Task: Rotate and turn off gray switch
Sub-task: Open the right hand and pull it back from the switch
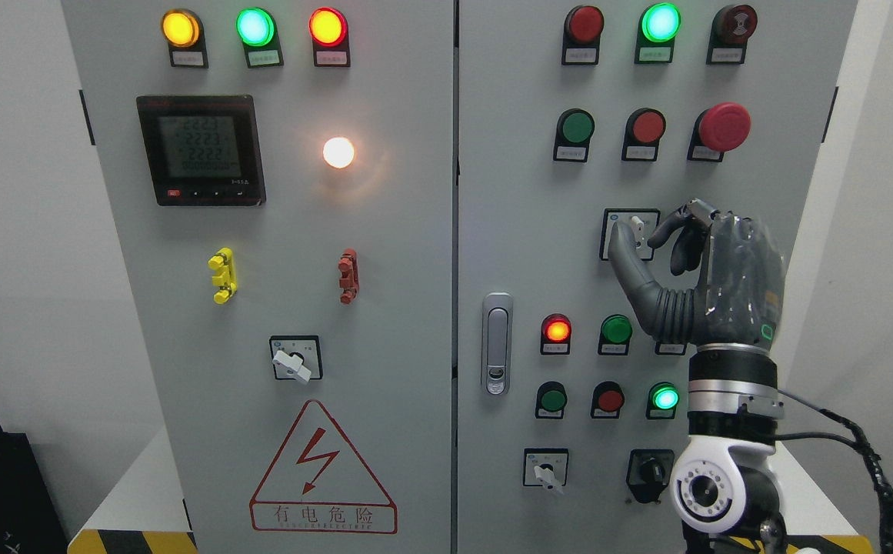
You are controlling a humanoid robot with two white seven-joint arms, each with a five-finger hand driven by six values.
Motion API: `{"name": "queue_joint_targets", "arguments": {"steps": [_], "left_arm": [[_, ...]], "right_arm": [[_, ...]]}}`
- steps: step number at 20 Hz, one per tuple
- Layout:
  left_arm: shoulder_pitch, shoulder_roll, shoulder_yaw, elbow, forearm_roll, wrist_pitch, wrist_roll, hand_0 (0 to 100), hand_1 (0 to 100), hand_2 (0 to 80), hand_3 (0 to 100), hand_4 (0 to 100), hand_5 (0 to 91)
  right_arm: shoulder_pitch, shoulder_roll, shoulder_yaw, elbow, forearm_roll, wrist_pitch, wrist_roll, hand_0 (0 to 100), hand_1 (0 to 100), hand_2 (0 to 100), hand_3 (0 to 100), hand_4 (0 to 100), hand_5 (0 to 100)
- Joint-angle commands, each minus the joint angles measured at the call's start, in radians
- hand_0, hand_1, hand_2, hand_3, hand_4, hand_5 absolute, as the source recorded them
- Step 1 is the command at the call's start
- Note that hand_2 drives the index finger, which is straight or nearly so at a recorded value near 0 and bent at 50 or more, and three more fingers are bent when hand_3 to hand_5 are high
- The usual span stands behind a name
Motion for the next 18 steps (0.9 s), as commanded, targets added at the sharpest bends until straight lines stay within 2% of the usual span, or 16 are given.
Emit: {"name": "queue_joint_targets", "arguments": {"steps": [1,4,6,9,12,14,15,16,17,18], "left_arm": [[-0.009,0.0,0.008,-0.026,0.02,0.0,-0.001,12,39,0.0,0,0,0.0],[-0.009,0.0,0.008,-0.026,0.02,0.0,-0.001,12,39,0.0,0,0,0.0],[-0.009,0.0,0.008,-0.026,0.02,0.0,-0.001,12,39,0.0,0,0,0.0],[-0.009,-0.001,0.008,-0.026,0.02,0.0,-0.001,12,39,0.0,0,0,0.0],[-0.009,0.0,0.008,-0.026,0.02,0.0,-0.001,12,39,0.0,0,0,0.0],[-0.009,0.0,0.008,-0.026,0.02,0.0,-0.001,12,39,0.0,0,0,0.0],[-0.009,0.0,0.008,-0.026,0.02,0.0,-0.001,12,39,0.0,0,0,0.0],[-0.009,0.0,0.008,-0.026,0.018,0.0,-0.001,12,39,0.0,0,0,0.0],[-0.009,0.0,0.009,-0.026,0.02,0.0,-0.001,12,39,0.0,0,0,0.0],[-0.009,0.0,0.008,-0.026,0.02,0.0,-0.001,12,39,0.0,0,0,0.0]], "right_arm": [[0.046,-0.003,-0.026,-0.053,-0.002,-0.037,-0.029,28,43,69,100,98,100],[0.077,-0.008,-0.032,-0.083,-0.003,-0.133,-0.08,27,41,64,98,96,100],[0.103,-0.011,-0.04,-0.108,-0.003,-0.182,-0.092,28,40,61,98,97,100],[0.145,-0.023,-0.04,-0.146,-0.003,-0.23,-0.092,32,36,57,96,90,93],[0.183,-0.046,-0.046,-0.157,-0.006,-0.325,-0.092,34,35,52,84,71,65],[0.203,-0.055,-0.046,-0.171,-0.035,-0.35,-0.092,35,34,47,68,56,45],[0.217,-0.062,-0.046,-0.175,-0.054,-0.359,-0.092,35,34,46,64,52,40],[0.237,-0.072,-0.046,-0.177,-0.074,-0.38,-0.092,35,32,43,57,45,31],[0.252,-0.083,-0.048,-0.177,-0.097,-0.405,-0.092,36,27,37,44,32,19],[0.269,-0.097,-0.051,-0.177,-0.115,-0.425,-0.092,36,22,35,41,29,16]]}}
